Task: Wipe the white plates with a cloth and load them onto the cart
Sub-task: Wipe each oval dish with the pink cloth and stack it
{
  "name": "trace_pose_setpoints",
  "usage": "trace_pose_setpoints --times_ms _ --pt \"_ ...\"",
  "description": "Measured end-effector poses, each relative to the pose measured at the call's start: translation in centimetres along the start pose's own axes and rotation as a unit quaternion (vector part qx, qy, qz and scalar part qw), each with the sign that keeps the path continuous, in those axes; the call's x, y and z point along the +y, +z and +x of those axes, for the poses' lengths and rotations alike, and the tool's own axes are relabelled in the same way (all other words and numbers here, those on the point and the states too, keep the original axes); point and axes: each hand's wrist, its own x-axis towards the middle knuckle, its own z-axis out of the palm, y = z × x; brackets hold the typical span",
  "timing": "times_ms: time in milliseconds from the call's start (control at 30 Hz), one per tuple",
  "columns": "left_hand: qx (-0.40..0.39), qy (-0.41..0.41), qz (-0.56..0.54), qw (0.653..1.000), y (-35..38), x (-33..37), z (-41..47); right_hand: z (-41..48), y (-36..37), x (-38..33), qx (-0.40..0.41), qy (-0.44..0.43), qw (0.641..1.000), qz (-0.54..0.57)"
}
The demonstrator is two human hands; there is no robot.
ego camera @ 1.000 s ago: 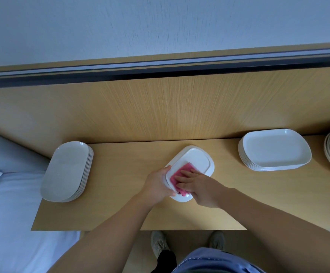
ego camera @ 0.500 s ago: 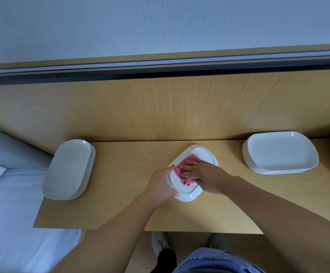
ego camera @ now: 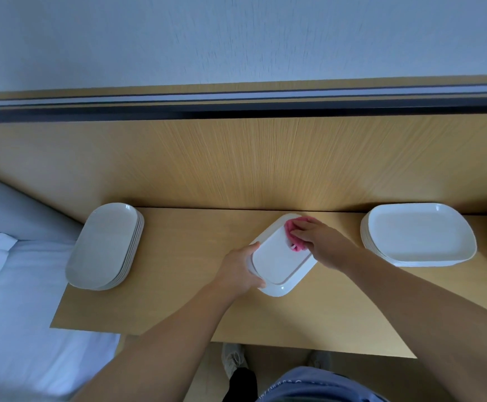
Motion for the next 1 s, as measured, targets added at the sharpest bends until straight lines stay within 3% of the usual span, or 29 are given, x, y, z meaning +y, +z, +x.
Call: trace_pose_setpoints --times_ms 67,200,300,367,567,800,1000 --pt "0.006 -0.002 0.007 1.0 -0.1 0.0 -0.1 -0.3 0.0 1.2 0.0 -0.039 0.996 -0.086" --pt "0.009 0.013 0.025 1.0 -0.2 1.3 -0.7 -2.1 -0.4 3.7 -0.033 -0.032 0.98 -0.196" --pt "0.012 0.036 0.017 0.999 -0.5 2.3 -1.6 -3.4 -1.3 3.1 0.015 -0.02 0.99 -0.137" --pt "0.018 0.025 -0.056 0.998 -0.7 2.1 -2.2 -4.1 -2.3 2.5 0.049 -0.035 0.993 -0.106" --pt "0.071 0.006 -0.12 0.99 -1.0 3.4 -4.7 -4.9 -4.8 0.7 0.097 -0.113 0.989 -0.019" --pt "0.202 0.022 -0.045 0.978 -2.7 3.3 -8.8 -4.1 -5.9 -2.5 0.117 -0.206 0.971 0.004" --pt "0.33 0.075 0.101 0.935 -5.6 -0.7 -12.0 -1.8 -4.3 -6.0 0.092 -0.268 0.959 0.025"
